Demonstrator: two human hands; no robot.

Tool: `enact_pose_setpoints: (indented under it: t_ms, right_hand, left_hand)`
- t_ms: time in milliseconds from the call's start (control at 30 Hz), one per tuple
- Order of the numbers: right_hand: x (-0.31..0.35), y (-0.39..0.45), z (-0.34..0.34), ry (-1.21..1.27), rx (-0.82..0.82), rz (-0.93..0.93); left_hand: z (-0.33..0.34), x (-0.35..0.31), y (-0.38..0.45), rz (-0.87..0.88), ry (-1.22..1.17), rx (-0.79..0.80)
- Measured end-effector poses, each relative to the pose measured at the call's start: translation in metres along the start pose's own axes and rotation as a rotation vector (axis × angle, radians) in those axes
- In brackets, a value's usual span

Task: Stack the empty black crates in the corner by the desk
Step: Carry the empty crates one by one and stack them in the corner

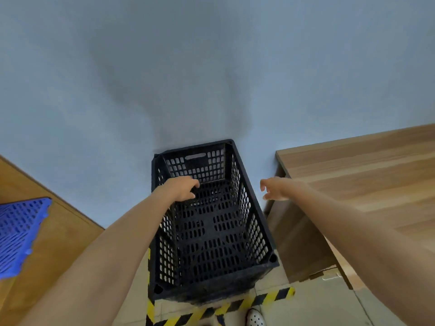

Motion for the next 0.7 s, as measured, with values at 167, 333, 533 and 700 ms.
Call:
enact_pose_setpoints:
  t_ms: [167,333,533,700]
  right_hand:
    - [-0.023,-0.026,-0.001,0.154,-0.057,0.175]
    - [-0.016,-0.06,0.024,0.272,-0.108,0.311]
    - [-0.021,-0.124,0.095,0.382,-0.056,0.502]
    - [-0.062,-0.215,0.152,0.525,0.003,0.794]
  left_hand:
    - [-0.018,-0.014,0.029,0.199,0.106,0.051]
    - [-0.025,-0.037,0.054,0.428,0.195,0.03]
    - [-0.04,-0.108,0.077,0.66,0.236,-0.127]
    - [-0.038,-0.207,0.075,0.909,0.302,-0.131]
Point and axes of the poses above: each hand's wrist, its own y-axis towards the middle knuckle, its own z-axis out of the palm, x = y × z, the point moved 6 cm from there along y, towards the middle knuckle, and after that the axes turned 15 degrees about z, right-handed, at the moved point
